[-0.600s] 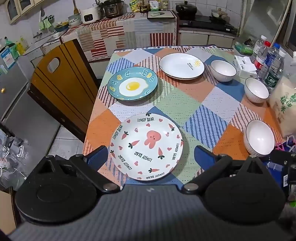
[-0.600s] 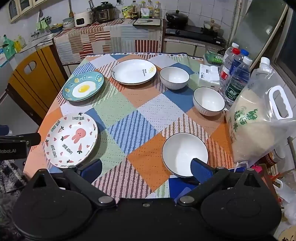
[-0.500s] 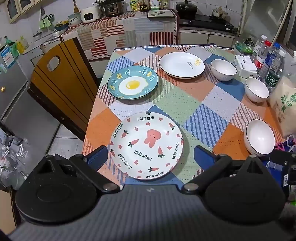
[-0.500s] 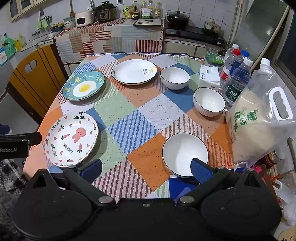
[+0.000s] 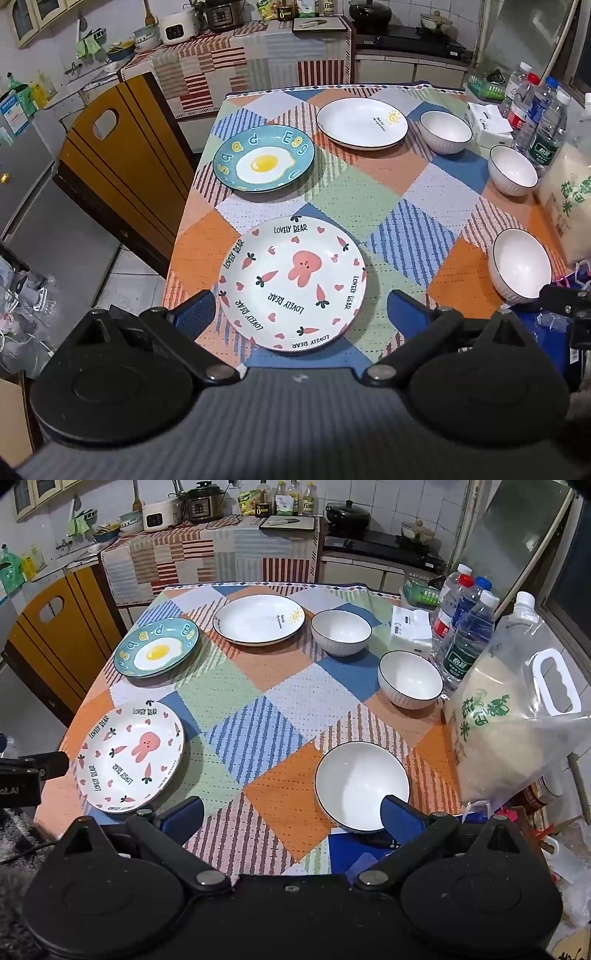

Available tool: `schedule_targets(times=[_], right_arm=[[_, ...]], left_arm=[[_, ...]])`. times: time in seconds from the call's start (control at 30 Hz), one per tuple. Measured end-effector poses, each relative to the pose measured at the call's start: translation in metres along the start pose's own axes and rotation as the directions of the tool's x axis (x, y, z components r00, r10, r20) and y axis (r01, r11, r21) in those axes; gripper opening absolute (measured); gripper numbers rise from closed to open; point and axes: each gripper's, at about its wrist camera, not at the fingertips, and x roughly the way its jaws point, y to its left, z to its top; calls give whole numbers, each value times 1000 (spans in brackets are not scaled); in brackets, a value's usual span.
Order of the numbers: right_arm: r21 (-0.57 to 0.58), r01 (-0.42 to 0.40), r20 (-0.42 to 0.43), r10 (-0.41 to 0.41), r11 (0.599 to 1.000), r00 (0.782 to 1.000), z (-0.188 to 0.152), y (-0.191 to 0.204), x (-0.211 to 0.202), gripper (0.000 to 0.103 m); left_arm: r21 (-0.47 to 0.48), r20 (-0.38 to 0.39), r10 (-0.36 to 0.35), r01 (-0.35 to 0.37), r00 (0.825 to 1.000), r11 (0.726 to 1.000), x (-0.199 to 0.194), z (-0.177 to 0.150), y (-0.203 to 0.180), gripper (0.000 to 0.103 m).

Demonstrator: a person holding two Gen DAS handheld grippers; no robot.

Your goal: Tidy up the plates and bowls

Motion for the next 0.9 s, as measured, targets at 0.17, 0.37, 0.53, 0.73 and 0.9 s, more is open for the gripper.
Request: schedule_targets(times=[0.17,0.37,0.53,0.73,0.9], right_arm=[[-2,1,-3,-1,1000,1000,-1,0,2,103],[-3,3,-2,-3,1000,1000,-2,-1,2,103],[-3,5,-4,-5,1000,1000,-2,-3,3,103],[1,12,-11,-12,1000,1000,-4,-5,6,103],[-1,17,-12,-17,1000,1000,-3,-5,7,103]], left_arm=[[-9,-7,14,-14,1000,1000,5,-4,2,100],[-11,-4,22,-22,1000,1000,7,-5,3,101],[-24,7,14,-14,1000,1000,6,-7,5,101],[-34,15,6,-5,1000,999,5,-8,8,101],[-36,15,3,-3,1000,999,5,-7,8,101]])
